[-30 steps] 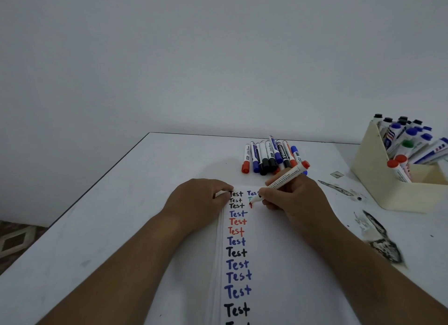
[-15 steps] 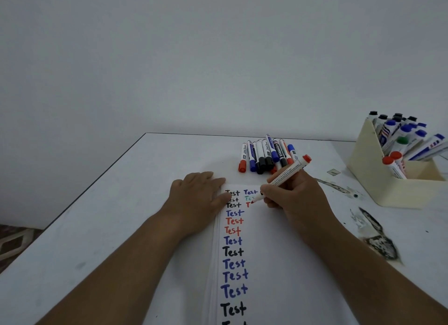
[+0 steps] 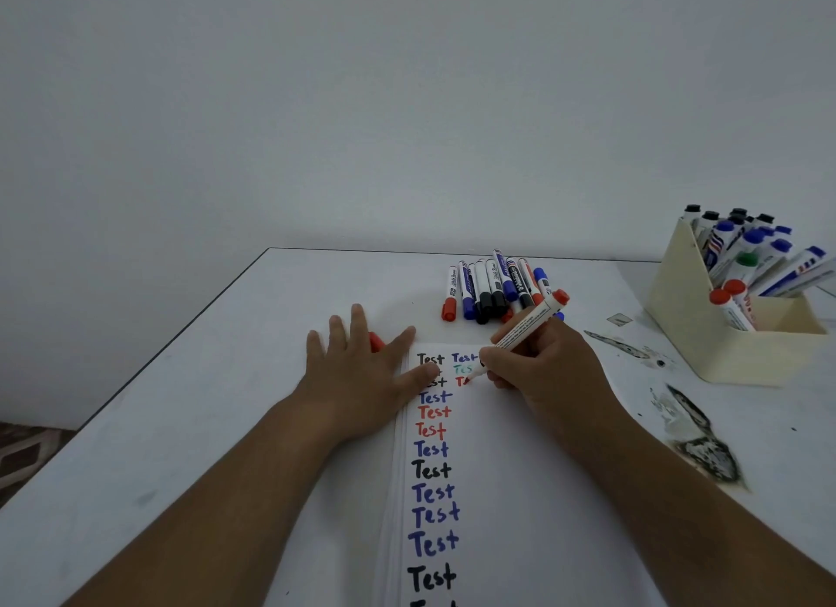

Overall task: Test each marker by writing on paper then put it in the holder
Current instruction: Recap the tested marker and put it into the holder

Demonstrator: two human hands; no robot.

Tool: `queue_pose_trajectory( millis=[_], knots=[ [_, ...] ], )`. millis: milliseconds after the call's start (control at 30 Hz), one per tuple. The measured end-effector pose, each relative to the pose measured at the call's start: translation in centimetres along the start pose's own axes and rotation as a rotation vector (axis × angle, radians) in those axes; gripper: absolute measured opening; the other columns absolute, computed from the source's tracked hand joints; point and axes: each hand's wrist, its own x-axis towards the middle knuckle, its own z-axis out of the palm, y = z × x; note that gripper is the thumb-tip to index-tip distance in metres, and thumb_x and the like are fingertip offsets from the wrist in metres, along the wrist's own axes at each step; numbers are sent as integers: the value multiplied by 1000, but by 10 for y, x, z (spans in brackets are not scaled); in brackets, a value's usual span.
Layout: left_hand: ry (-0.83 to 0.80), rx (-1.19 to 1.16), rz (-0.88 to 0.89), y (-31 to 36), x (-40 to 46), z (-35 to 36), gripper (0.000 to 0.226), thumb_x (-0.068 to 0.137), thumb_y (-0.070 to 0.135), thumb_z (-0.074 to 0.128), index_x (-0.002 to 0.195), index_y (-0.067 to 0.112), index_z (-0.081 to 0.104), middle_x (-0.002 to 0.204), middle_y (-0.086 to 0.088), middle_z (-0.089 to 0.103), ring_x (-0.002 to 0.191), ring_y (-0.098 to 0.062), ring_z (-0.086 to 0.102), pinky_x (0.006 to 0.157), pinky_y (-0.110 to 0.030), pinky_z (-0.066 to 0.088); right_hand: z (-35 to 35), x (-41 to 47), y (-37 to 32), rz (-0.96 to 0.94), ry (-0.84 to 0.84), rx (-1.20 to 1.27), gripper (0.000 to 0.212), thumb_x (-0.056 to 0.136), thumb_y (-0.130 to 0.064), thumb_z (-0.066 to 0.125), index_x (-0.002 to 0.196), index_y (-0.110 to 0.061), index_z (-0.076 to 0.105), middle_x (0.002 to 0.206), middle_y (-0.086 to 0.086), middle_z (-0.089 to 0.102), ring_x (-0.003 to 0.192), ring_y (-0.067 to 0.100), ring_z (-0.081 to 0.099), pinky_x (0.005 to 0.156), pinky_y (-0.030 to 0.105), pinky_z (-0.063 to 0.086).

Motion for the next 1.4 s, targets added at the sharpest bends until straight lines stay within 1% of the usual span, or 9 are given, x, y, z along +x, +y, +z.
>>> queue_pose_trajectory(
  millis=[200,367,533,667,800,967,1067,1200,1400],
  knots=[
    [-25,12,4,-1,1,0,89,72,94,1,152,54,-9,167,-12,-9,151,-39,-14,120,-61,-5,0,1,0,12,-15,-9,25,85,-27,78,102,-12,67,83,6,74,79,26,73,83,48,61],
    [-35,12,13,-1,-1,-2,90,72,93,0,152,53,-10,166,-12,-10,151,-39,-14,120,-61,-4,-2,2,1,-4,44,-12,20,85,-27,77,98,-15,66,78,4,74,75,24,72,79,46,62],
    [-39,21,20,-1,-1,-1,90,72,93,0,152,52,-10,167,-10,-10,151,-39,-14,120,-62,-3,-1,1,0,15,18,-23,25,86,-29,77,103,-13,67,81,5,73,77,24,72,82,43,62],
    [-42,13,22,-1,0,-1,90,72,93,1,151,53,-12,166,-9,-14,151,-38,-15,120,-62,-2,-1,1,0,20,30,-35,22,85,-27,77,98,-14,66,80,6,72,77,24,70,81,45,62],
    [-40,-15,22,-2,-1,-1,94,72,94,2,152,49,-16,166,-1,-17,151,-35,-16,120,-61,-3,-1,1,0,19,35,-7,25,86,-25,77,103,-11,67,82,7,73,77,25,72,80,43,63],
    [-38,-27,27,-3,-1,-1,93,73,94,4,153,48,-12,167,2,-13,152,-34,-15,121,-59,-3,-2,2,2,17,89,-15,24,86,-26,75,103,-12,65,83,8,72,77,25,71,78,39,62],
    [-34,-29,28,-3,-1,-1,93,74,93,4,154,49,-9,167,2,-11,152,-33,-14,121,-58,-3,-1,3,2,43,62,-47,27,84,-28,76,103,-13,64,85,7,71,78,23,70,78,40,62],
    [-30,-28,25,-3,-1,-1,93,74,93,4,155,48,-8,167,3,-10,152,-33,-12,121,-59,-2,-3,2,0,63,49,10,24,86,-23,75,103,-11,65,83,10,72,79,28,71,79,44,63],
    [-6,-67,23,-1,-2,-3,90,77,92,10,155,49,0,167,7,-3,153,-33,-6,121,-59,1,-1,0,-1,46,57,1,24,85,-26,77,102,-14,65,84,6,72,79,24,71,79,41,62]
  ],
)
